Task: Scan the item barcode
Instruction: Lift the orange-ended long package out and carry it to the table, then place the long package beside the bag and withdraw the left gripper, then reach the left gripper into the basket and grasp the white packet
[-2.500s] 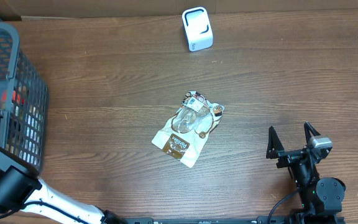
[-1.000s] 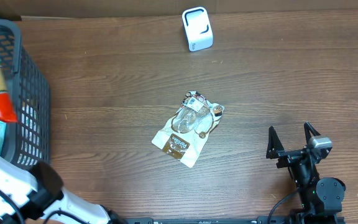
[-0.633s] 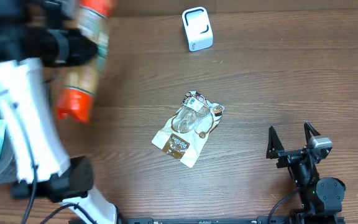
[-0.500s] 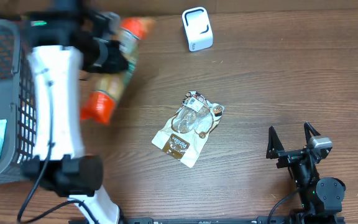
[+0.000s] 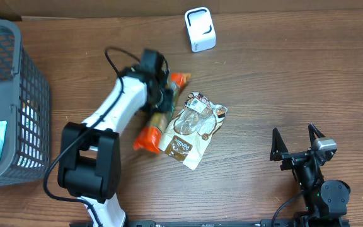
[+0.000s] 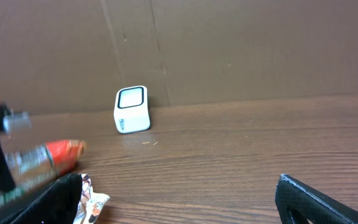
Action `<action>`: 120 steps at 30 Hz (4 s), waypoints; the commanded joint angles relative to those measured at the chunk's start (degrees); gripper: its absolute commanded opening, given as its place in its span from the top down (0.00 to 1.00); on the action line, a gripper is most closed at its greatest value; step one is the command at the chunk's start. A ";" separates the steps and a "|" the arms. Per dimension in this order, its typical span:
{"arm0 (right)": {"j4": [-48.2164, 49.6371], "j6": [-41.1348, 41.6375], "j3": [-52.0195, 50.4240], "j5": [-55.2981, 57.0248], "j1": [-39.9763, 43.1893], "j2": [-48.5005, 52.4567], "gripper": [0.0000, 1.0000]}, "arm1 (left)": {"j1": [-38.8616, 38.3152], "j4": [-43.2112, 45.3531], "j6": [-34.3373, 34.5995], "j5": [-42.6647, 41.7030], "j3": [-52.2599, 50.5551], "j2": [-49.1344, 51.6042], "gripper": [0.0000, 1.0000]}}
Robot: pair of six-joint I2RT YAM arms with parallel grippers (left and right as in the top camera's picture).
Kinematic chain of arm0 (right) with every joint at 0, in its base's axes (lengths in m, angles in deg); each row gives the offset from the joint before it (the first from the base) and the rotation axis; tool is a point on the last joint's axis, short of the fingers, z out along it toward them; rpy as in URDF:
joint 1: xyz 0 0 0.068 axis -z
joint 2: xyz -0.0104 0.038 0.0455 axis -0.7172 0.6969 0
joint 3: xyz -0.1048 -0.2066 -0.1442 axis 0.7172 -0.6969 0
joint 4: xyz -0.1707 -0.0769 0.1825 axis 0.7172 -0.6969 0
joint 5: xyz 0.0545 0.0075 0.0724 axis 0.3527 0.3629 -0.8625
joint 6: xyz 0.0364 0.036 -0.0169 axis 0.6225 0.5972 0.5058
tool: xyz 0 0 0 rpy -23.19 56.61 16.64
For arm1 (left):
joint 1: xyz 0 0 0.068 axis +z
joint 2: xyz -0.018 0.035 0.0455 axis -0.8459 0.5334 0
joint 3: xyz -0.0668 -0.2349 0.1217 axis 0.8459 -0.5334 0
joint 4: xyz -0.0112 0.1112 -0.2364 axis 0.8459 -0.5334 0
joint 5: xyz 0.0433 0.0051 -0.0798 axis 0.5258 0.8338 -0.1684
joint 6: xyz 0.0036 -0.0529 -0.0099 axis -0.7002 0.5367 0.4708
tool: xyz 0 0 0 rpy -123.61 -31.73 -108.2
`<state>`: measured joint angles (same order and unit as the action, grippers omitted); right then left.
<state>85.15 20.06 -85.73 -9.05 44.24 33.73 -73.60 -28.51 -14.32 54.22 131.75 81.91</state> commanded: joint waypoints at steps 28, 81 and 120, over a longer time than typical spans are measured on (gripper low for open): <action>0.26 0.20 -0.59 -0.28 -0.33 -0.46 0.00 | -5.11 12.35 20.26 -19.15 -7.56 -1.88 0.96; 0.26 0.20 -0.59 -0.28 -0.33 -0.46 0.00 | 60.98 -47.17 13.97 10.12 57.07 -3.30 0.01; 0.26 0.20 -0.59 -0.26 -0.33 -0.46 0.00 | 63.43 -18.88 -13.00 -2.71 25.68 21.53 0.38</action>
<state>85.17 20.06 -85.73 -9.05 44.22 33.73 -9.78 -47.42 -26.47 52.67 157.98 99.33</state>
